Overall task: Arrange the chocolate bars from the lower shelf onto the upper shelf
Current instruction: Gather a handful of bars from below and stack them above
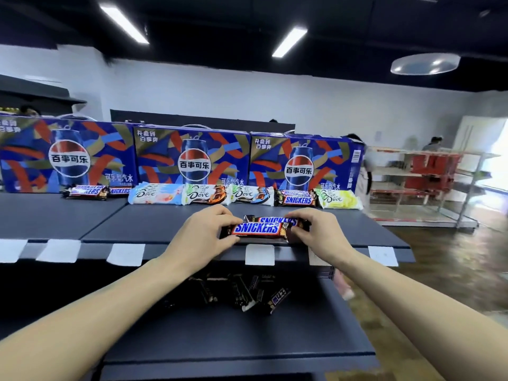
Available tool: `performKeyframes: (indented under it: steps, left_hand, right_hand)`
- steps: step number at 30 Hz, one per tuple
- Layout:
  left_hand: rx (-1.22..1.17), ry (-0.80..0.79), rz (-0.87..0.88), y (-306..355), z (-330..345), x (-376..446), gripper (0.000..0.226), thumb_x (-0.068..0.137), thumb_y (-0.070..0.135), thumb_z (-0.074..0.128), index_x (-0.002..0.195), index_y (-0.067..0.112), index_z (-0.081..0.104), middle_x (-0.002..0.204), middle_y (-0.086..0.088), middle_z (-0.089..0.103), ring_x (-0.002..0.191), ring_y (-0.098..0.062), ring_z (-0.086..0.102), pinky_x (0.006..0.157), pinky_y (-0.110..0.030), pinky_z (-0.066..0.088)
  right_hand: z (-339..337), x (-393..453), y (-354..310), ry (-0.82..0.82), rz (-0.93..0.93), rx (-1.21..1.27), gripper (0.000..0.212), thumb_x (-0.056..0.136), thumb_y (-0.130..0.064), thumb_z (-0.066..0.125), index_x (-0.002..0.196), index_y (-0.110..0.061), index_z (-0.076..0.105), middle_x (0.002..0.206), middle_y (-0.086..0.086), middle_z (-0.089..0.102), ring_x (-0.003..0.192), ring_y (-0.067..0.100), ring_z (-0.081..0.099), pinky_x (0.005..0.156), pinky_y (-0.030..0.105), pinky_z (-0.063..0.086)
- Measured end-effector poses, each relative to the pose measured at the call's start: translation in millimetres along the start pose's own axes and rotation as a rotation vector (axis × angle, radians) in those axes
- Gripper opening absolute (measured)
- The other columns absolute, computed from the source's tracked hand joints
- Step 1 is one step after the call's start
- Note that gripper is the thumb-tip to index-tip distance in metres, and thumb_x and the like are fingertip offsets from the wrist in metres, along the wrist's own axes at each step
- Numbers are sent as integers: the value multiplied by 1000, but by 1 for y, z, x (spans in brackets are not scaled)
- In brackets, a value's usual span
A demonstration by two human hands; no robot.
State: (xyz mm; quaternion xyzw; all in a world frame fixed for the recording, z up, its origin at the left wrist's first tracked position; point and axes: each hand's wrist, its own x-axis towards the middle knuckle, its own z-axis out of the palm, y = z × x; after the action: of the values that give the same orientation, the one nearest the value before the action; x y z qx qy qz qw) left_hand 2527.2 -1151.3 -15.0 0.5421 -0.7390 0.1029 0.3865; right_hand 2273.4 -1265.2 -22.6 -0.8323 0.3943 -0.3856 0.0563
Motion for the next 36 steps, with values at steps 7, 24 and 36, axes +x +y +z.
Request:
performKeyframes:
  steps: [7,24,36]
  left_hand:
    - [-24,-40,9,-2,34,39,37,79,28,78,115,28,69,100,17,57,91,-5,55,81,-27,49]
    - [135,-76,-126,31,122,119,33,80,35,75,112,34,70,102,18,57,93,-4,54,75,-25,44]
    - [207,-141,-146,22,137,142,32,81,35,75,112,28,70,101,14,57,76,-5,45,70,-21,36]
  right_hand:
    - [-9,31,39,-33,44,-61,32,84,-8,69,113,-22,71,111,-6,68,103,8,59,87,16,40]
    - [-20,105,155,-175,-24,-152,31,80,-22,77,111,-22,73,112,-1,67,101,17,61,83,25,46]
    - [-10,130,163,-194,-210,-301,36,82,-38,74,117,-28,71,106,-7,62,100,16,54,78,33,50]
